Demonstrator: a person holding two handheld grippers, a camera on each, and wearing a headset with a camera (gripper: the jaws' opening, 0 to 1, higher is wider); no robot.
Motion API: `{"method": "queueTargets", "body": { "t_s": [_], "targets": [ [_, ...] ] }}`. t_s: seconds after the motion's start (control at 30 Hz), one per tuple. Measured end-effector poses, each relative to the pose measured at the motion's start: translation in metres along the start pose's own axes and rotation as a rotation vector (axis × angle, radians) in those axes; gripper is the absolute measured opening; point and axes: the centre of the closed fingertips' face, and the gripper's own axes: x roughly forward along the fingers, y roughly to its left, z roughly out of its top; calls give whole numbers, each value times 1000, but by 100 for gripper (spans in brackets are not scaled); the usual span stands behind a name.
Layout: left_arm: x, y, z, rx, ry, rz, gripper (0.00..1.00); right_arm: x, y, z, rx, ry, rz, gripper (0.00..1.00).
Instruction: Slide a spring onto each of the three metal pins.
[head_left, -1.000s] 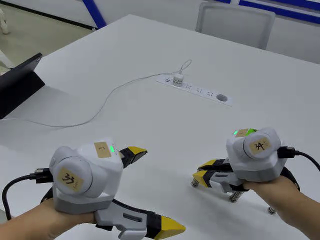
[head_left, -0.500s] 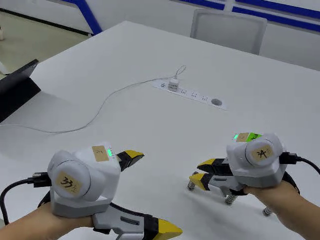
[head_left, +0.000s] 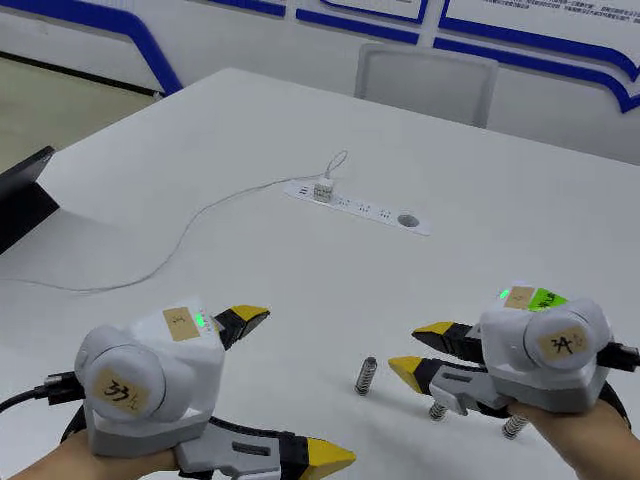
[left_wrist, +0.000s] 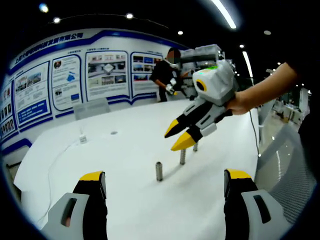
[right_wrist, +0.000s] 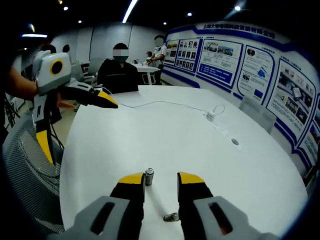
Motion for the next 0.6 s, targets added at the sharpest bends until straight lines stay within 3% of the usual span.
{"method": "queueTargets", "body": {
  "t_s": [0.2,0.33,0.6],
  "targets": [
    [0,-1,7,1,-10,1,100,-38,-9,-14,8,-13,-83,31],
    [1,-3,9,6,-10,-6,100,-66,-19,-22,86,-48,-145,37],
    [2,-4,12,-17,-26,-6,100,-122,-42,-64,258,-58,-306,43]
  ]
}}
